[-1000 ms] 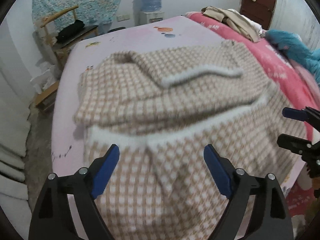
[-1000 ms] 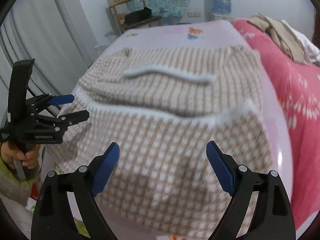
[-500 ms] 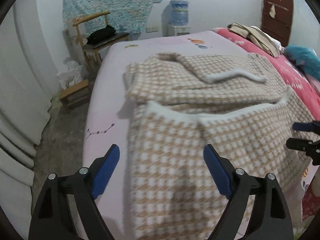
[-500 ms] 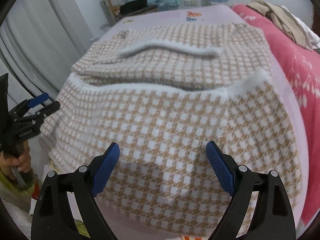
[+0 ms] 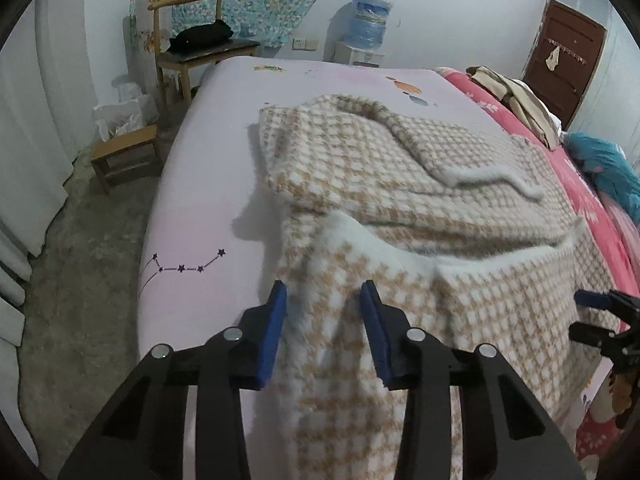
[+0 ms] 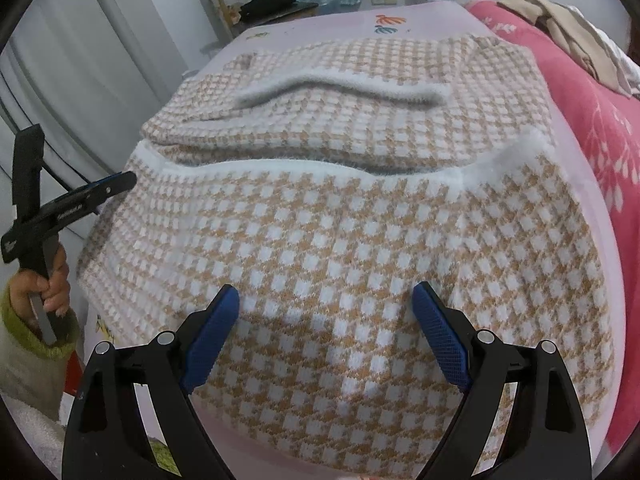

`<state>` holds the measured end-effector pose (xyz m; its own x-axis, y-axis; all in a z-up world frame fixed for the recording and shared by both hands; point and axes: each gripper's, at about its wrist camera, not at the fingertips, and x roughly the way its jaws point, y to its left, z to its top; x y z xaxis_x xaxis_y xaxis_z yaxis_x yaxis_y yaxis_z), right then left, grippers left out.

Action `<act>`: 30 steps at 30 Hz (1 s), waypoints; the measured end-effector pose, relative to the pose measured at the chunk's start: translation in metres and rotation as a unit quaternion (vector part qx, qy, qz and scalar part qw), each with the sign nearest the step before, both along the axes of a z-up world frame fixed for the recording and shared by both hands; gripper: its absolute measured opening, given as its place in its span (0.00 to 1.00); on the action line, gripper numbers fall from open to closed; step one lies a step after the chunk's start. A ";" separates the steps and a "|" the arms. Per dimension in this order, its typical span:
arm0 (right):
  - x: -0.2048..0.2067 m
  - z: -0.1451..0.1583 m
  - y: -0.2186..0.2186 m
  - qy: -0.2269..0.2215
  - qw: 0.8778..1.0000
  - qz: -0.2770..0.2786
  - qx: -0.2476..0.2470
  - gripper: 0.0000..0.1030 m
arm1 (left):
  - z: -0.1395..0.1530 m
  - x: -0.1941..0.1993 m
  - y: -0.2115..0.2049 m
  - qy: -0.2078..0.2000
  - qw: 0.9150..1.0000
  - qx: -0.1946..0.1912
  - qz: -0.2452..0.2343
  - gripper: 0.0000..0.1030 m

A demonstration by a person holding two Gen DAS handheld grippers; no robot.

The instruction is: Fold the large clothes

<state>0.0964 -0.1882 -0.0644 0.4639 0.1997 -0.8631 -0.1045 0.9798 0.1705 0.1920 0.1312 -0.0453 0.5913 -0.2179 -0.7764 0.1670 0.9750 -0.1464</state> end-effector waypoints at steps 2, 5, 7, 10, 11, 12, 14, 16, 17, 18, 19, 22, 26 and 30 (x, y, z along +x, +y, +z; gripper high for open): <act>0.000 0.000 0.000 0.000 1.000 0.001 -0.001 0.82 | 0.001 0.002 0.001 0.004 1.000 -0.012 -0.008 0.31; 0.001 -0.001 0.001 0.000 1.000 0.001 -0.002 0.82 | 0.009 -0.003 0.000 -0.006 0.999 -0.037 -0.034 0.30; 0.001 -0.001 0.002 0.000 1.000 0.001 -0.003 0.82 | 0.012 -0.004 -0.001 -0.005 0.998 -0.048 -0.048 0.30; 0.001 -0.001 0.002 -0.001 1.000 0.002 -0.004 0.82 | 0.007 0.003 -0.002 0.015 0.997 -0.050 -0.054 0.30; 0.000 0.000 0.001 -0.001 1.000 0.003 -0.004 0.82 | 0.004 0.006 -0.002 0.022 0.997 -0.048 -0.052 0.30; 0.000 0.000 0.001 -0.001 1.000 0.003 -0.005 0.82 | 0.002 0.010 -0.002 0.027 0.997 -0.047 -0.050 0.30; 0.000 0.000 0.001 -0.001 1.000 0.003 -0.005 0.82 | -0.001 0.014 -0.002 0.034 0.997 -0.048 -0.050 0.30; 0.000 0.000 0.001 -0.001 1.000 0.003 -0.005 0.82 | -0.004 0.020 -0.004 0.041 0.997 -0.045 -0.053 0.30; 0.000 0.000 0.001 -0.002 1.000 0.004 -0.005 0.82 | -0.005 0.022 -0.005 0.043 0.997 -0.042 -0.056 0.30; 0.000 -0.001 0.001 -0.002 1.000 0.004 -0.004 0.82 | -0.008 0.026 -0.007 0.050 0.996 -0.040 -0.059 0.30; 0.000 -0.001 0.001 -0.002 1.000 0.004 -0.004 0.82 | -0.012 0.030 -0.006 0.058 0.996 -0.041 -0.059 0.30; 0.000 -0.001 0.001 -0.002 1.000 0.004 -0.004 0.82 | -0.011 0.029 -0.008 0.071 0.995 -0.036 -0.056 0.30; 0.000 -0.002 0.001 -0.002 1.000 0.004 -0.002 0.82 | -0.006 0.019 -0.017 0.077 0.995 0.010 -0.064 0.30; 0.000 -0.003 -0.001 -0.005 1.000 0.004 0.004 0.82 | -0.011 0.014 -0.029 0.064 0.994 0.061 -0.060 0.32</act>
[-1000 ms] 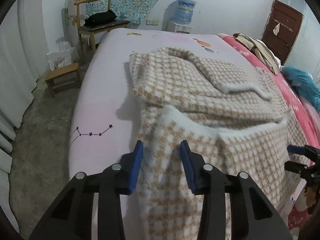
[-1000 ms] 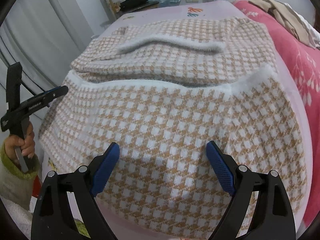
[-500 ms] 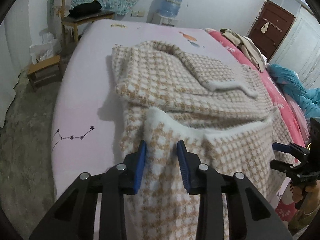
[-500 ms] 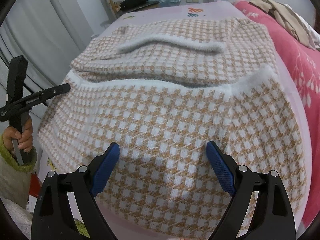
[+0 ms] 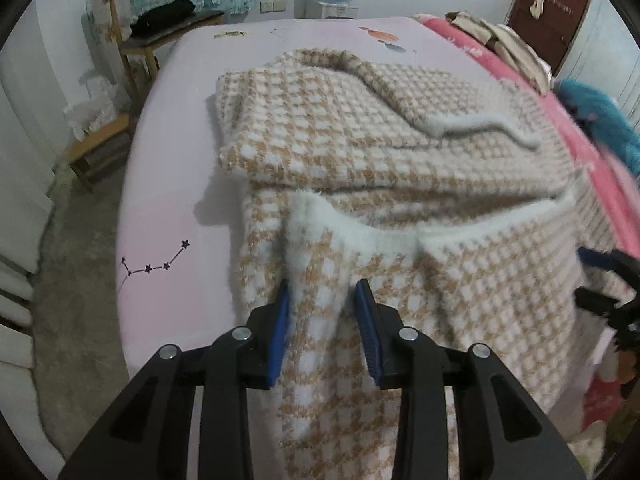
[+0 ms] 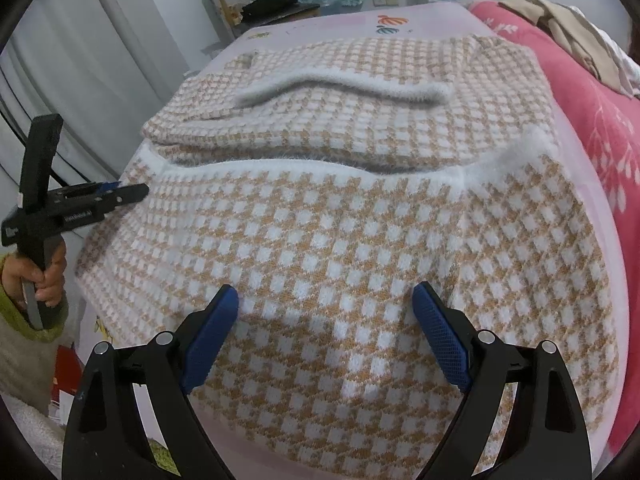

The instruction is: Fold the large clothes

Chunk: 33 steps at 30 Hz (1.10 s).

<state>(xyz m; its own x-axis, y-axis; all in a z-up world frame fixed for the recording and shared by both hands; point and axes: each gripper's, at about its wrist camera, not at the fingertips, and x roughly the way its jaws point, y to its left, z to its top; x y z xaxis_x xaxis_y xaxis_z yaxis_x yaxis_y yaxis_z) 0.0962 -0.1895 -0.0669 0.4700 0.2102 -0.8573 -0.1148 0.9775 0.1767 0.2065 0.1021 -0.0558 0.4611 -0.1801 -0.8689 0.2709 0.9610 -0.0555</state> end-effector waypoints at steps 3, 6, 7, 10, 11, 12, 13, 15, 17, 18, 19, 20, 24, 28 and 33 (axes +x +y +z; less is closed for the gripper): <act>-0.006 0.011 -0.010 -0.018 1.000 -0.007 0.003 0.82 | 0.000 -0.003 -0.007 -0.014 1.000 0.024 0.005 0.32; -0.014 0.032 -0.040 -0.051 0.998 -0.037 0.024 0.82 | -0.001 -0.004 -0.008 -0.019 0.999 0.030 0.009 0.32; -0.016 0.037 -0.049 -0.059 0.997 -0.047 0.024 0.82 | -0.001 -0.004 -0.007 -0.018 0.999 0.028 0.011 0.32; -0.016 0.052 -0.078 -0.081 0.993 -0.084 0.001 0.80 | -0.001 -0.004 -0.009 -0.017 0.999 0.027 0.012 0.32; -0.013 0.054 -0.088 -0.084 0.992 -0.094 -0.004 0.77 | -0.001 -0.004 -0.008 -0.017 0.999 0.027 0.012 0.32; -0.010 0.055 -0.099 -0.086 0.991 -0.102 -0.003 0.75 | -0.001 -0.004 -0.009 -0.019 0.999 0.029 0.012 0.32; -0.007 0.054 -0.105 -0.086 0.991 -0.106 0.003 0.73 | -0.001 -0.004 -0.008 -0.019 0.999 0.029 0.011 0.32; 0.002 0.049 -0.117 -0.080 0.990 -0.114 0.016 0.67 | -0.001 -0.004 -0.008 -0.022 0.999 0.033 0.011 0.32; 0.012 0.044 -0.123 -0.072 0.991 -0.115 0.021 0.60 | -0.001 -0.005 -0.010 -0.025 0.999 0.036 0.011 0.32; 0.016 0.040 -0.127 -0.067 0.991 -0.114 0.027 0.59 | -0.001 -0.005 -0.010 -0.026 0.999 0.038 0.011 0.32; 0.021 0.036 -0.129 -0.060 0.991 -0.113 0.033 0.56 | -0.001 -0.005 -0.010 -0.027 0.999 0.040 0.010 0.32; 0.025 0.032 -0.130 -0.055 0.992 -0.112 0.037 0.54 | -0.001 -0.007 -0.011 -0.028 0.999 0.042 0.010 0.32; 0.034 0.023 -0.129 -0.037 0.993 -0.107 0.040 0.49 | 0.000 -0.008 -0.013 -0.031 0.998 0.048 0.010 0.32; 0.025 0.021 -0.130 -0.022 0.994 -0.098 0.044 0.48 | -0.001 -0.009 -0.015 -0.031 0.998 0.048 0.011 0.32; 0.009 0.023 -0.132 -0.006 0.995 -0.079 0.055 0.45 | -0.001 -0.009 -0.015 -0.031 0.998 0.050 0.010 0.32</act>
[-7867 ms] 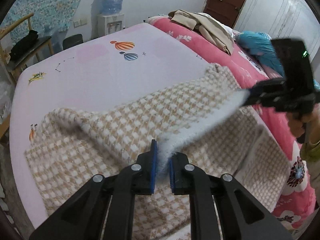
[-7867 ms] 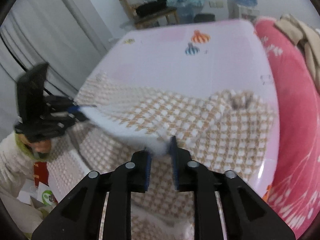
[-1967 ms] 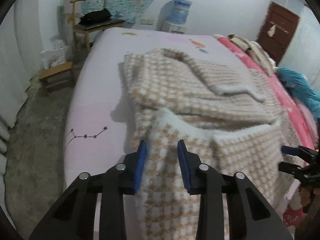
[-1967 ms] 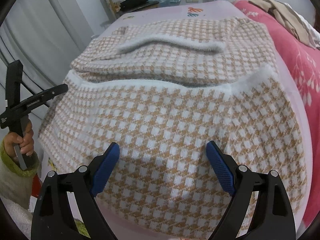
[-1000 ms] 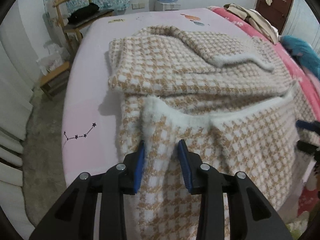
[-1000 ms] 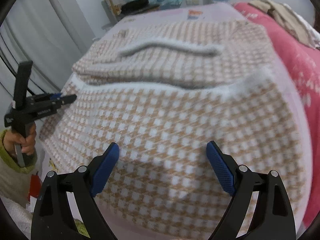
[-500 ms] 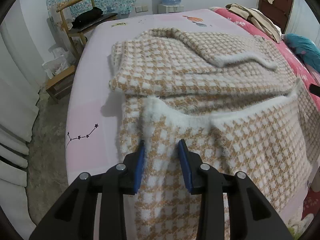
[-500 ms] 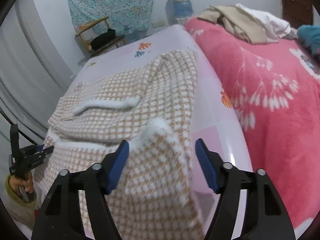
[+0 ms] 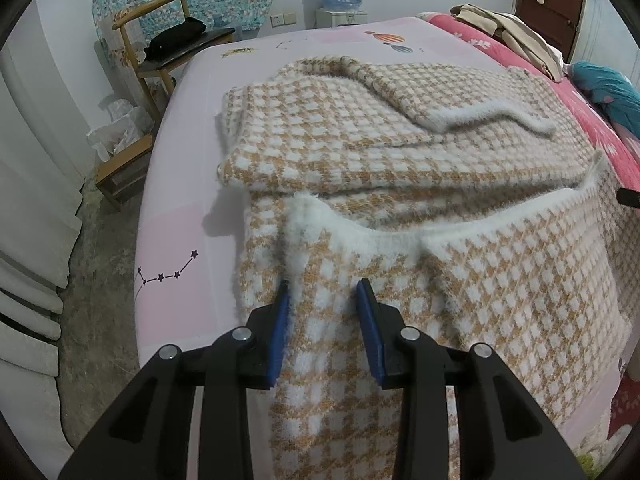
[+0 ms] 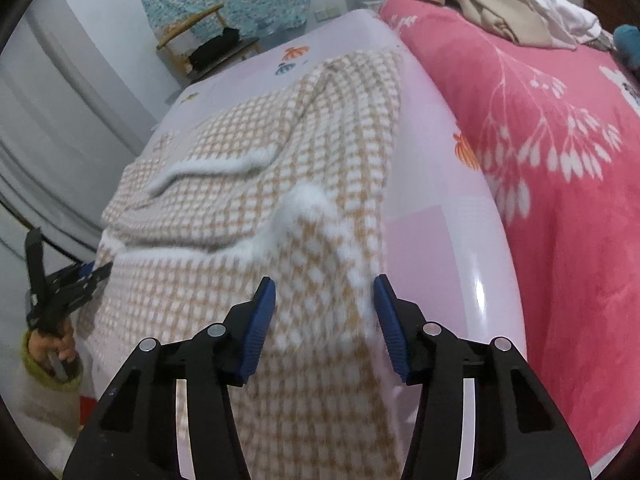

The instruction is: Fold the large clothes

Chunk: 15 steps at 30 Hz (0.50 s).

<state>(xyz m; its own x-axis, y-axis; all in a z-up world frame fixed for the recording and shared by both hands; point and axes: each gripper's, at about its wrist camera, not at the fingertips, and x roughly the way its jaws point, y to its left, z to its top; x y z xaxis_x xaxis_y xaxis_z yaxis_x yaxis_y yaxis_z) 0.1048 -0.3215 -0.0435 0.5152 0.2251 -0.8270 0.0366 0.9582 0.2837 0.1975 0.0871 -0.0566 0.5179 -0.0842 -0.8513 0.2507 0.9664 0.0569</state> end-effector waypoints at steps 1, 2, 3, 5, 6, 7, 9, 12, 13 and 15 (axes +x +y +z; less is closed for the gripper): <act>-0.002 0.000 -0.001 0.002 1.000 0.005 0.002 0.42 | 0.000 0.000 0.000 0.000 1.000 0.000 0.000 0.32; -0.002 -0.001 -0.001 0.005 1.000 0.007 -0.001 0.39 | 0.000 0.000 0.000 0.000 1.000 0.000 0.000 0.32; -0.002 -0.002 -0.001 0.007 1.000 0.007 -0.004 0.39 | 0.000 0.000 0.000 -0.001 1.000 0.000 0.001 0.32; 0.003 -0.004 -0.001 0.010 1.000 0.008 -0.006 0.36 | 0.000 0.001 0.001 0.000 1.000 -0.001 0.000 0.32; 0.006 -0.006 0.000 0.011 1.000 0.008 -0.008 0.35 | 0.000 0.001 0.001 -0.001 1.000 0.000 0.000 0.32; 0.010 -0.008 0.001 0.011 1.000 0.008 -0.011 0.33 | 0.000 0.000 0.000 -0.001 1.000 0.001 0.001 0.32; 0.015 -0.010 0.003 0.011 1.000 0.009 -0.018 0.29 | 0.000 -0.001 -0.001 -0.004 1.000 0.004 0.002 0.32; 0.011 -0.006 0.009 0.006 0.999 0.013 -0.037 0.20 | 0.000 -0.003 -0.004 -0.009 1.000 0.016 0.003 0.32; 0.009 -0.004 0.011 0.002 0.999 0.016 -0.044 0.18 | 0.000 -0.003 -0.005 -0.010 1.000 0.019 0.003 0.32; 0.004 0.000 0.014 -0.004 0.998 0.021 -0.053 0.15 | 0.001 -0.004 -0.007 -0.013 1.000 0.028 0.005 0.32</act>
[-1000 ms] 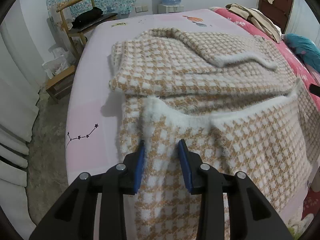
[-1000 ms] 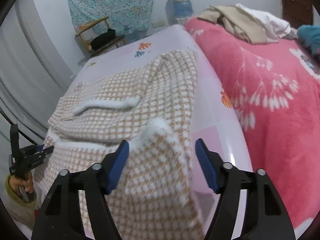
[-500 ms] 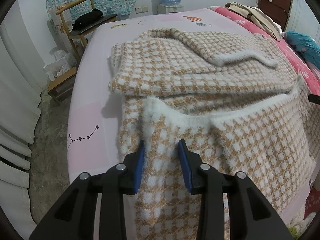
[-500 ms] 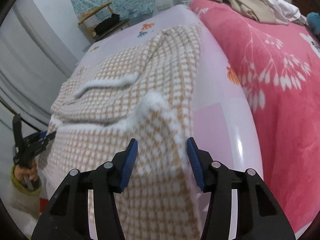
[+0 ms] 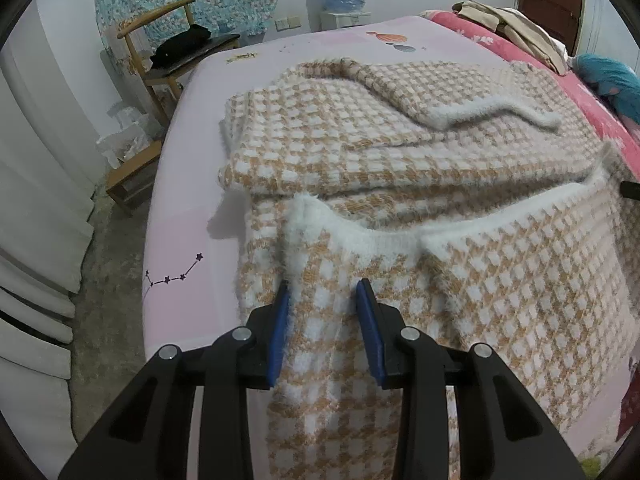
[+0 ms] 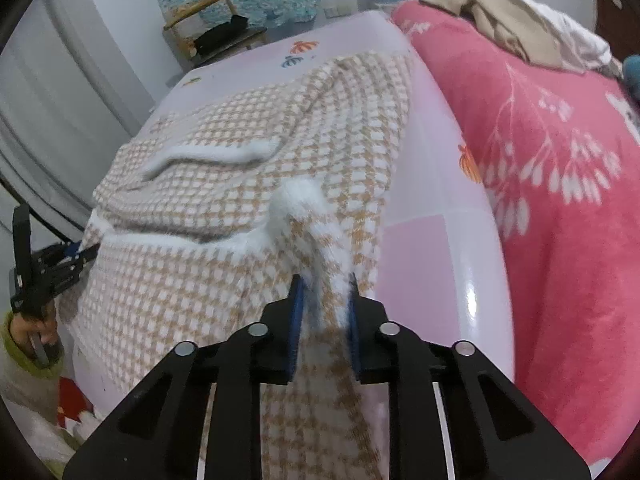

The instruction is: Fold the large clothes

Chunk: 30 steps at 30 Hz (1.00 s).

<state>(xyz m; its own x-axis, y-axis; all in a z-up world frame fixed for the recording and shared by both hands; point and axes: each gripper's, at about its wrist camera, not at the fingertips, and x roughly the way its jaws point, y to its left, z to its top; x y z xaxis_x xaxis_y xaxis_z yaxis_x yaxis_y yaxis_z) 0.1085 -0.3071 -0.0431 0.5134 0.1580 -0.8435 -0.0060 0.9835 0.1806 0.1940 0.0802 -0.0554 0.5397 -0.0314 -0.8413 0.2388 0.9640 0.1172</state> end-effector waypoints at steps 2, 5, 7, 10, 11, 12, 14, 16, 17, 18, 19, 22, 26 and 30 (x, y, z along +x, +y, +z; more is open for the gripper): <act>-0.004 0.003 0.004 -0.005 1.000 0.008 -0.012 0.14 | 0.001 -0.002 -0.004 -0.002 1.000 0.007 0.002 0.32; -0.004 0.005 0.009 -0.006 0.999 0.012 -0.032 0.14 | 0.001 -0.002 -0.006 -0.005 1.000 0.016 0.002 0.32; -0.004 0.007 0.015 -0.011 0.999 0.019 -0.043 0.14 | 0.002 -0.001 -0.006 -0.006 1.000 0.018 0.003 0.32; -0.010 0.014 0.022 -0.018 0.998 0.033 -0.048 0.14 | 0.002 -0.001 -0.005 -0.006 1.000 0.017 0.002 0.32; -0.012 0.015 0.024 -0.019 0.998 0.035 -0.051 0.14 | 0.002 -0.001 -0.005 -0.006 1.000 0.017 0.002 0.32; -0.012 0.015 0.025 -0.020 0.998 0.038 -0.052 0.14 | 0.002 -0.001 -0.005 -0.006 1.000 0.017 0.002 0.32; -0.016 0.018 0.026 -0.021 0.998 0.048 -0.044 0.14 | 0.002 -0.001 -0.005 -0.006 1.000 0.017 0.001 0.32; -0.013 0.015 0.027 -0.017 0.997 0.048 -0.049 0.14 | 0.002 -0.002 -0.005 -0.006 1.000 0.017 0.001 0.32; -0.010 0.013 0.027 -0.014 0.997 0.044 -0.055 0.14 | 0.002 -0.002 -0.005 -0.007 1.000 0.018 0.001 0.32; -0.006 0.010 0.026 -0.011 0.997 0.040 -0.058 0.14 | 0.002 -0.002 -0.006 -0.006 1.000 0.017 0.002 0.32; -0.001 0.006 0.024 -0.009 0.998 0.035 -0.058 0.14 | 0.002 -0.002 -0.006 -0.006 1.000 0.017 0.002 0.32; 0.010 -0.003 0.025 -0.002 0.997 0.028 -0.075 0.14 | 0.001 -0.002 -0.006 -0.007 1.000 0.018 0.003 0.32; 0.012 -0.007 0.032 -0.001 0.994 0.030 -0.107 0.13 | 0.002 -0.002 -0.008 -0.009 1.000 0.029 0.007 0.32; 0.010 -0.006 0.037 -0.004 0.992 0.029 -0.123 0.13 | 0.003 -0.005 -0.012 -0.011 0.999 0.039 0.008 0.32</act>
